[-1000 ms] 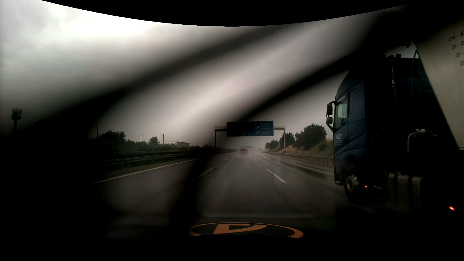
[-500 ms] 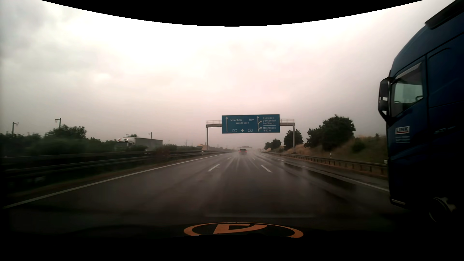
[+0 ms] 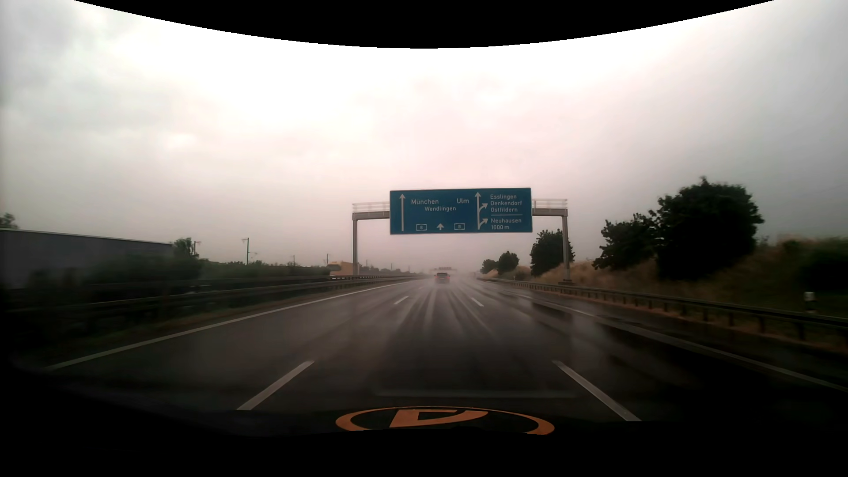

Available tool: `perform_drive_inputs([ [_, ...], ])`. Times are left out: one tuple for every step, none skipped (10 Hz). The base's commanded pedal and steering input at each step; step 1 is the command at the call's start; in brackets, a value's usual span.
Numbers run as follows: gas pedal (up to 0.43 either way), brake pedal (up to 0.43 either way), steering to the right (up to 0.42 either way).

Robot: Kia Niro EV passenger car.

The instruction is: Follow the waypoints while adhering to traffic rules and regulations

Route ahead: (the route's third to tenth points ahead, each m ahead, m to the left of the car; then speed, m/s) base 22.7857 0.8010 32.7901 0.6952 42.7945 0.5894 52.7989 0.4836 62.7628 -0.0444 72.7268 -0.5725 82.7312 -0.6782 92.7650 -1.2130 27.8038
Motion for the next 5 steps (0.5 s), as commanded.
perform_drive_inputs([
  [0.220, 0.000, 0.003],
  [0.220, 0.000, 0.003],
  [0.220, 0.000, 0.003],
  [0.220, 0.000, 0.003],
  [0.220, 0.000, 0.003],
])
